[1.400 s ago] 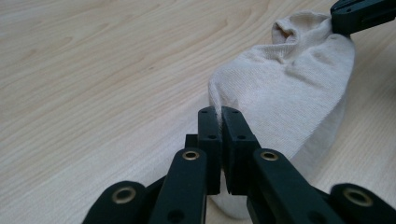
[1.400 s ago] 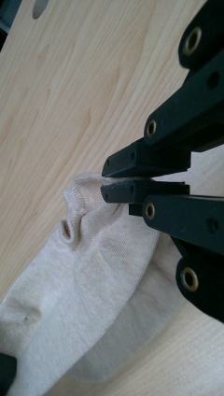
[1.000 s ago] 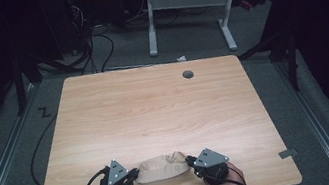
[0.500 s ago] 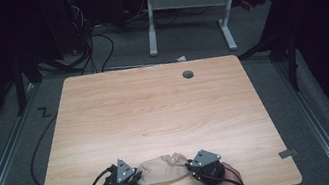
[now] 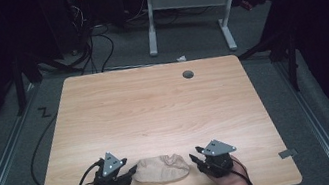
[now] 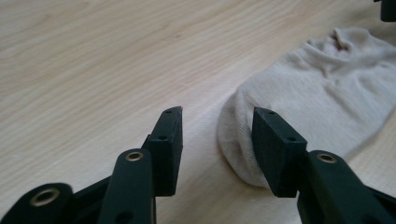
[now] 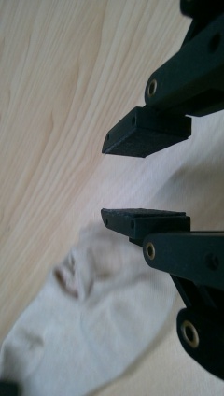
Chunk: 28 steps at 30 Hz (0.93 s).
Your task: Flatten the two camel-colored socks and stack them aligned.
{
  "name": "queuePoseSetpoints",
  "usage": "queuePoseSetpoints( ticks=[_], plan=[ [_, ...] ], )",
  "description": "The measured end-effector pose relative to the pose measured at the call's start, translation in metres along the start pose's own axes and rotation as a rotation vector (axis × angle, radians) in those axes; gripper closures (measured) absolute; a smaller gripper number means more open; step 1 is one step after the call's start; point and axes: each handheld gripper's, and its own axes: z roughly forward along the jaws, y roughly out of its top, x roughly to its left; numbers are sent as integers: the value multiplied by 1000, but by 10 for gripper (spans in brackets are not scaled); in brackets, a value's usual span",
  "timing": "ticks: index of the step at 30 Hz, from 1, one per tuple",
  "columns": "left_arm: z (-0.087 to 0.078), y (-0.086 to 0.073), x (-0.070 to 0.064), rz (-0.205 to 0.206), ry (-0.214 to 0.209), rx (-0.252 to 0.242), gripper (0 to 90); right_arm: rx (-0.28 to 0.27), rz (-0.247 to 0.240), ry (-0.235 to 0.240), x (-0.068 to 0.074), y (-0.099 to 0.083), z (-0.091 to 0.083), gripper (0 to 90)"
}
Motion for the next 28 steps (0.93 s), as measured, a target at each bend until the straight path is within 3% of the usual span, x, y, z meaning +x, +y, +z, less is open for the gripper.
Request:
queuePoseSetpoints(
  ticks=[4, 6, 9, 12, 16, 20, 23, 28],
  plan=[
    [-3, -1, 20, -50, 16, -35, 502, -21, 51, -46, -19, -3, -2, 605],
    [-6, -2, 28, -90, 1, -50, 493, -25, 75, -70, -28, -5, -4, 603],
    [-9, -2, 32, -101, -2, -60, 488, -28, 96, -92, -36, -8, -5, 604],
    [-13, -1, 34, -72, 32, -72, 475, -30, 93, -112, -37, -8, -7, 599],
    [-14, -5, 54, -65, 107, -50, 467, -28, 79, -142, -43, -8, -8, 595],
    [-12, -15, 81, -135, 184, -21, 453, -13, 111, -162, -55, -12, -7, 589],
    [-13, -19, 91, -160, 207, -14, 447, -7, 130, -177, -63, -14, -7, 584],
    [-18, -23, 92, -155, 220, -10, 444, -5, 137, -184, -67, -12, -4, 584]
  ],
)
